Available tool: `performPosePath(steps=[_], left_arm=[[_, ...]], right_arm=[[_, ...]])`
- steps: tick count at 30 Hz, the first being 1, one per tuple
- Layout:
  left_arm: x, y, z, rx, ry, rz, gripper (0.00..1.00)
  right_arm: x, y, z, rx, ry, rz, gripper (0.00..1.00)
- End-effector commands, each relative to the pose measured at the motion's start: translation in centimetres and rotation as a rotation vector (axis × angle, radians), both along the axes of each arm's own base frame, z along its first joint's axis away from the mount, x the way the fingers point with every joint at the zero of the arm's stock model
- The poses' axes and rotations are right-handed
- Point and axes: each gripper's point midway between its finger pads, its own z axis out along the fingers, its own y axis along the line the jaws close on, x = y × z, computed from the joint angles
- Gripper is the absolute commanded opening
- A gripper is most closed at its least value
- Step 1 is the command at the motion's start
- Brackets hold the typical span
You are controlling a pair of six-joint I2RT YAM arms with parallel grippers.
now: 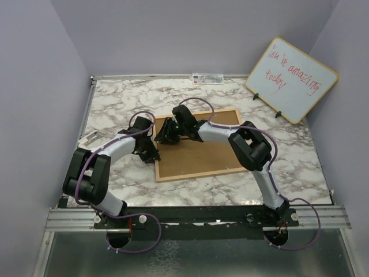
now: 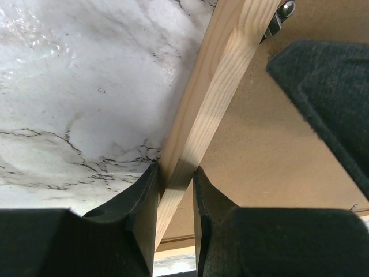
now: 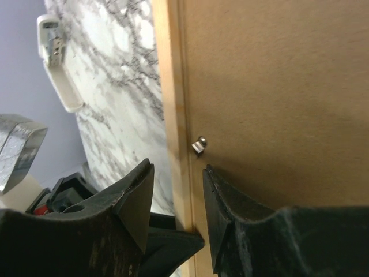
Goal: Put the photo into the frame
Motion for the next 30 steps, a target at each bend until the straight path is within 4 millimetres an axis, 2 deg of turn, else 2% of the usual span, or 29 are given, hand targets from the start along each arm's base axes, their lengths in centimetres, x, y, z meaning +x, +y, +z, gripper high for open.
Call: performPosePath(steps=[1,4,15,24,30], left_arm=[[-6.8,6.5,-6.3,0.352,0.264,0.036,0.21],[-6.6,6.8,-6.4,0.375,0.265,0.022,0.22],[-7.0,7.4,-6.6,0.473,0.298,-0.027,0.22],[-7.2,7.2,-6.6,0.470,0.301,-0.024,0.21],[-7.4,7.1,-6.6,0.463,0.306,-0.022,0.21]], right_arm=[[0.2,-1.2,-2.8,-0.133,-0.006,-0.036,0.45],[0.4,-1.4,-2.9,-0.140,-0.016,-0.044,0.45],[-0.8,0.5,-4.0,-0.102,0.028,-0.001,0.44],[0.4,0.4,-5.2,-0.138,0.012,-0.055,0.43],[0.6,1.1,-4.9,-0.118,0.006,-0.057,0.43]])
